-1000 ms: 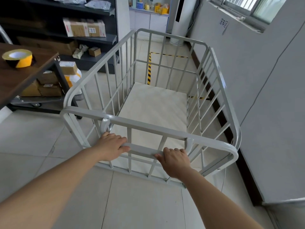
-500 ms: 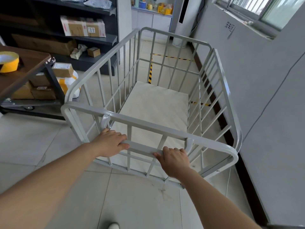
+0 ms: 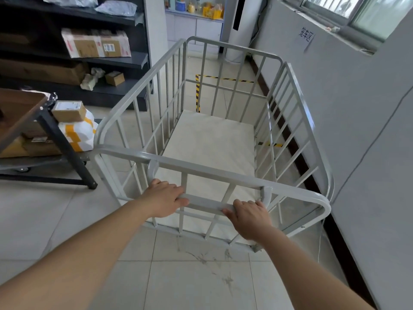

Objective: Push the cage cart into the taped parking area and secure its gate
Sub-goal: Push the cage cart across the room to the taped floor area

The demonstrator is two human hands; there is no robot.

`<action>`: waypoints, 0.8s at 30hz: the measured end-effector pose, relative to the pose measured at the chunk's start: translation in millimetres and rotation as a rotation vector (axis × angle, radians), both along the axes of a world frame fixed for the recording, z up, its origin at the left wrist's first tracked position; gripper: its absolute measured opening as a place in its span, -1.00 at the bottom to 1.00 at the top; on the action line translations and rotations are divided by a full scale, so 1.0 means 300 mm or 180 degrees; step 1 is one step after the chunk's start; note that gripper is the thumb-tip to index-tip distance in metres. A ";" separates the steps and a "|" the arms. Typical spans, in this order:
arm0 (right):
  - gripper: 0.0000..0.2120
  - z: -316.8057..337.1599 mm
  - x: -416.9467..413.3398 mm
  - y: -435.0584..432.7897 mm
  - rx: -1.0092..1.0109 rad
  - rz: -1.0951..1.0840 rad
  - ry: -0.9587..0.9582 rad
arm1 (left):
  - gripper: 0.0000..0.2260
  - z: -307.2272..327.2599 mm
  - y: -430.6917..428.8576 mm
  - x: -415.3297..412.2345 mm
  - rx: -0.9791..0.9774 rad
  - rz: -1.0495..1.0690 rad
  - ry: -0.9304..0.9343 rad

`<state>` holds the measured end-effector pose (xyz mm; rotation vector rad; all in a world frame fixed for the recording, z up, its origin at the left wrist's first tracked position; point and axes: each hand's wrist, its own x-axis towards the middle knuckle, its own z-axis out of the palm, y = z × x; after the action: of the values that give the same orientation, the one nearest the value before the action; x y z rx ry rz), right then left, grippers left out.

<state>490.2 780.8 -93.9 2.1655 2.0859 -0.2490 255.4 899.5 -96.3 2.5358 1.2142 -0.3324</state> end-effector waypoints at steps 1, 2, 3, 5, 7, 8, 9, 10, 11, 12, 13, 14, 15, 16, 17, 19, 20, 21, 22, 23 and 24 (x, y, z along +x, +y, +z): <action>-0.53 0.001 0.006 0.020 -0.0010 -0.0019 0.0002 | -0.70 0.001 0.021 0.007 -0.0002 -0.0004 0.0005; -0.53 0.002 0.012 0.045 -0.0017 -0.0034 0.0004 | -0.70 0.002 0.046 0.014 -0.0010 -0.0009 0.0003; -0.52 0.003 0.017 0.068 -0.0020 -0.0046 0.0006 | -0.71 0.004 0.068 0.019 -0.0017 -0.0016 0.0004; -0.51 0.002 0.029 0.114 -0.0014 -0.0060 0.0005 | -0.74 0.006 0.114 0.032 -0.0036 -0.0032 0.0025; -0.50 0.000 0.044 0.160 0.0009 -0.0064 0.0006 | -0.75 0.011 0.160 0.050 -0.0036 -0.0046 0.0037; -0.49 0.000 0.053 0.182 0.0011 -0.0068 0.0012 | -0.75 0.015 0.182 0.059 -0.0026 -0.0052 0.0047; -0.49 0.000 0.061 0.205 0.0008 -0.0072 0.0019 | -0.74 0.018 0.205 0.068 -0.0012 -0.0059 0.0061; -0.49 0.001 0.070 0.230 0.0007 -0.0073 0.0025 | -0.73 0.021 0.229 0.078 -0.0002 -0.0069 0.0078; -0.49 0.001 0.079 0.254 0.0006 -0.0072 0.0028 | -0.72 0.023 0.253 0.087 -0.0004 -0.0072 0.0094; -0.50 0.001 0.089 0.279 0.0005 -0.0072 0.0032 | -0.72 0.025 0.277 0.096 -0.0010 -0.0068 0.0100; -0.50 0.001 0.099 0.304 0.0005 -0.0069 0.0038 | -0.73 0.026 0.302 0.105 -0.0012 -0.0066 0.0095; -0.50 -0.001 0.109 0.329 0.0007 -0.0064 0.0044 | -0.76 0.027 0.327 0.115 -0.0016 -0.0067 0.0089; -0.51 -0.002 0.121 0.355 0.0011 -0.0054 0.0046 | -0.77 0.029 0.353 0.127 -0.0019 -0.0071 0.0089; -0.51 -0.003 0.133 0.381 0.0012 -0.0042 0.0047 | -0.78 0.030 0.379 0.138 -0.0025 -0.0072 0.0099; -0.51 -0.003 0.145 0.407 0.0010 -0.0034 0.0044 | -0.78 0.031 0.403 0.150 -0.0032 -0.0072 0.0115; -0.52 -0.004 0.170 0.461 0.0011 -0.0029 0.0046 | -0.77 0.034 0.457 0.176 -0.0036 -0.0079 0.0147; -0.52 -0.003 0.184 0.489 0.0015 -0.0031 0.0055 | -0.76 0.035 0.485 0.191 -0.0037 -0.0078 0.0168; -0.52 -0.004 0.198 0.517 0.0018 -0.0033 0.0067 | -0.75 0.036 0.514 0.206 -0.0038 -0.0066 0.0183; -0.53 -0.004 0.211 0.545 0.0015 -0.0039 0.0082 | -0.76 0.033 0.542 0.218 -0.0033 -0.0045 0.0186; -0.53 -0.003 0.223 0.573 0.0014 -0.0046 0.0098 | -0.76 0.030 0.570 0.232 -0.0016 -0.0029 0.0185; -0.53 -0.001 0.236 0.600 0.0014 -0.0058 0.0117 | -0.77 0.027 0.598 0.246 -0.0004 -0.0019 0.0188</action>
<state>560.9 960.7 -94.3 2.1998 2.0889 -0.2884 329.2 1078.8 -88.3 2.5458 1.2275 -0.4119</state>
